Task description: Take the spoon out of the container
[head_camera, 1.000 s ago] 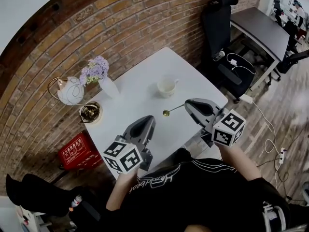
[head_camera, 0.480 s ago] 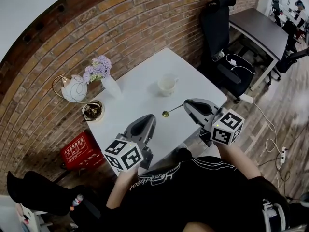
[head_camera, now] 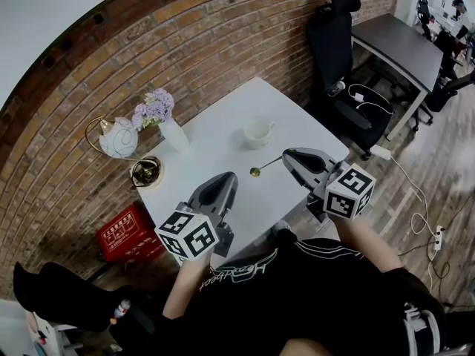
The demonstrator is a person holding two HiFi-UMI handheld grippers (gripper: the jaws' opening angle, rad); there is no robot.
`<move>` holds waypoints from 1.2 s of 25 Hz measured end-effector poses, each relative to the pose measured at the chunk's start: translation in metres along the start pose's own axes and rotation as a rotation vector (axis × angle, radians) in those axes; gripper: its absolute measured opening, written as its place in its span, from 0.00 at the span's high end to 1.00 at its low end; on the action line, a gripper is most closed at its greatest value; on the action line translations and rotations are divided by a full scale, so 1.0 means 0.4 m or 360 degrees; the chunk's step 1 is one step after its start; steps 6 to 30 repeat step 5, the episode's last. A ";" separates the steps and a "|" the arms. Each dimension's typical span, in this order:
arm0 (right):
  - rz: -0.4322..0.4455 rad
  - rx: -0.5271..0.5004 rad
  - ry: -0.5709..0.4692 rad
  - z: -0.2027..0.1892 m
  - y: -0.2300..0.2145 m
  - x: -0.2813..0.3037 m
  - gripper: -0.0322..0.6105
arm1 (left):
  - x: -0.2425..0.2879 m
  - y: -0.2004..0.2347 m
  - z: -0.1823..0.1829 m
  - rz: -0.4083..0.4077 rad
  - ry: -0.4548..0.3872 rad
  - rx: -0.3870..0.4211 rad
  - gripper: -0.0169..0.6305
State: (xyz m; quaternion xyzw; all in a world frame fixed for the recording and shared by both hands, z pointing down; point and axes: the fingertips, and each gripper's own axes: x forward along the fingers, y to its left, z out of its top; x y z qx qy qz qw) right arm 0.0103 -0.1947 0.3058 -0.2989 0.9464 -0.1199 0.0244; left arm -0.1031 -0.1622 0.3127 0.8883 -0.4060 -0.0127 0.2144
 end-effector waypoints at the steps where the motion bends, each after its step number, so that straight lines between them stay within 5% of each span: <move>1: -0.0002 0.0001 0.0002 -0.002 0.000 -0.001 0.95 | 0.000 -0.001 -0.002 -0.0002 0.0001 0.0000 0.96; 30: -0.0005 0.0025 -0.0006 -0.014 0.000 -0.003 0.95 | 0.000 -0.004 -0.014 -0.0008 0.0009 0.0000 0.96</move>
